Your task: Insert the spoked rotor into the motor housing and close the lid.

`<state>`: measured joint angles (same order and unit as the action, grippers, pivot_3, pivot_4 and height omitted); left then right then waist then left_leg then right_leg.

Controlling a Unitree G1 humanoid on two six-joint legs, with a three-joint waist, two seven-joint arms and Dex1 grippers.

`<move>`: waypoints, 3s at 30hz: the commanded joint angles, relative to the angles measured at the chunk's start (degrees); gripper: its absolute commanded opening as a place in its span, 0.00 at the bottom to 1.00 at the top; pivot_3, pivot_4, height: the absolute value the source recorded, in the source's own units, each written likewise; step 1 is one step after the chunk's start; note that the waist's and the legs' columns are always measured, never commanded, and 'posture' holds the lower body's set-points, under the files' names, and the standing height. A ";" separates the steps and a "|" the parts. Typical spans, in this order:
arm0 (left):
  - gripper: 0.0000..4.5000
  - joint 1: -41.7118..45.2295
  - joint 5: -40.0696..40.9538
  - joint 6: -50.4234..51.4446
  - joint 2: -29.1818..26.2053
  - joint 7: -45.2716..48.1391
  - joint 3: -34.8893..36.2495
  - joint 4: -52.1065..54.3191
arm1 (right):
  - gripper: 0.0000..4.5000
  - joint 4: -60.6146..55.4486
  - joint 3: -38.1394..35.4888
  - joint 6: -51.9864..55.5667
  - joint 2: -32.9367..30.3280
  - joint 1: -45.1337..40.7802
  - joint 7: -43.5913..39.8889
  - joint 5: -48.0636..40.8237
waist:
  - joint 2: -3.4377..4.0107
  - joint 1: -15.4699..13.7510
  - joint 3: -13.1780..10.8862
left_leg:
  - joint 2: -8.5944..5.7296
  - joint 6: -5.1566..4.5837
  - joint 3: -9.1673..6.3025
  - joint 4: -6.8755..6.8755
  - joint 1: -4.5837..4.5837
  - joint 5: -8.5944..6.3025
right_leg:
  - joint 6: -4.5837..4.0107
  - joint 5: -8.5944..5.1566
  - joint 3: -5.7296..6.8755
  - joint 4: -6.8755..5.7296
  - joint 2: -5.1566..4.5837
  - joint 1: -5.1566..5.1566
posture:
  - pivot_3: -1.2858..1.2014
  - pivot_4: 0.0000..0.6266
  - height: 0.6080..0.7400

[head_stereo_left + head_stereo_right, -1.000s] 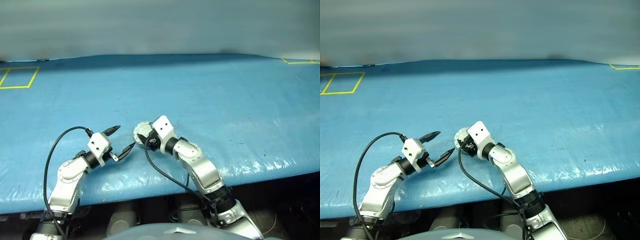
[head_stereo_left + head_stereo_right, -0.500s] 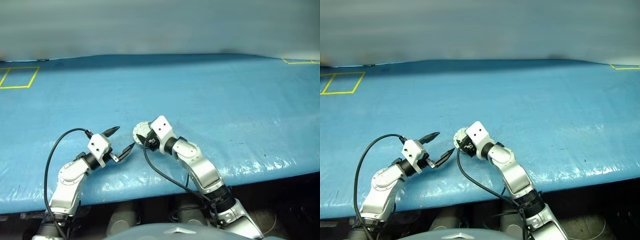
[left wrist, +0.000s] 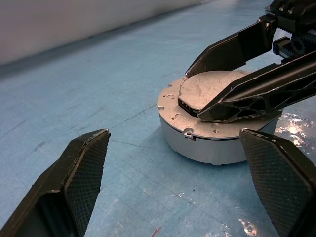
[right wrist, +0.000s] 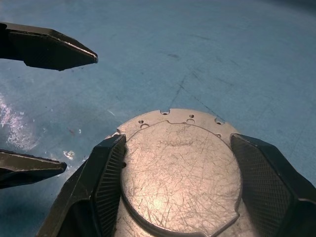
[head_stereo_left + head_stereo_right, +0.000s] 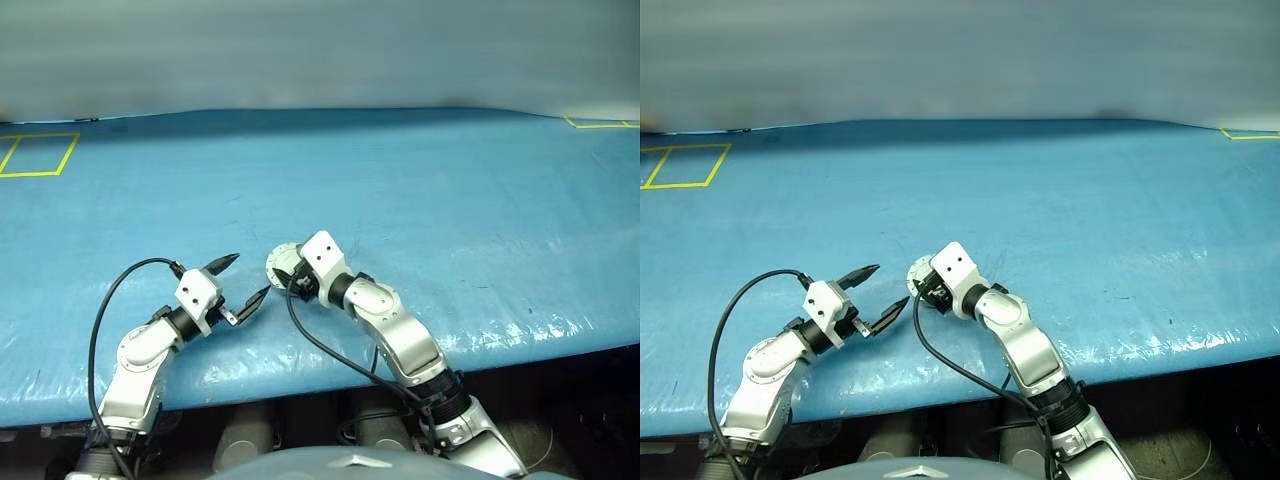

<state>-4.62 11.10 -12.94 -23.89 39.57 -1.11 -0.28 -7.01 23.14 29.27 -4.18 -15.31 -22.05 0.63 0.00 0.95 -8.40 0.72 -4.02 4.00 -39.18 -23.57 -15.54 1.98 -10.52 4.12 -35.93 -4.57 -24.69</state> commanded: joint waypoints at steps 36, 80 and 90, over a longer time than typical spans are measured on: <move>1.00 0.70 -0.22 -0.24 -0.91 -0.08 0.07 0.86 | 0.68 3.69 0.32 -1.51 -0.94 -0.26 -0.37 0.91 | 0.00 -0.13 0.00 | 0.00 0.00 0.00 0.00 0.05 0.00 | 0.02 -0.01 0.00 0.00 0.00 0.02 | 0.52 0.24 1.00; 0.01 7.87 -1.08 11.82 3.94 0.78 -4.53 -2.17 | 0.68 1.51 0.76 0.58 -2.51 1.01 0.12 1.74 | -0.05 -0.39 0.03 | 0.00 -0.08 -0.03 0.02 0.32 -0.07 | 0.06 -0.10 0.07 0.05 -0.38 0.08 | 0.52 0.24 1.00; 0.01 7.57 1.49 14.51 4.28 2.20 -4.74 -0.75 | 0.68 0.79 0.61 0.89 -2.33 1.41 0.26 1.68 | -0.05 -0.40 0.03 | -0.06 -0.18 -0.03 0.03 0.28 -0.14 | 0.05 -0.12 0.13 0.07 -0.49 0.08 | 0.52 0.24 1.00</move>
<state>3.18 12.42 0.86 -19.45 40.13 -4.16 -2.70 -7.00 23.66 28.52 -6.32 -14.77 -21.97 1.90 -0.05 0.55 -8.36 0.65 -4.20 3.96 -39.15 -23.29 -15.68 2.03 -10.64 4.27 -35.86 -5.07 -24.61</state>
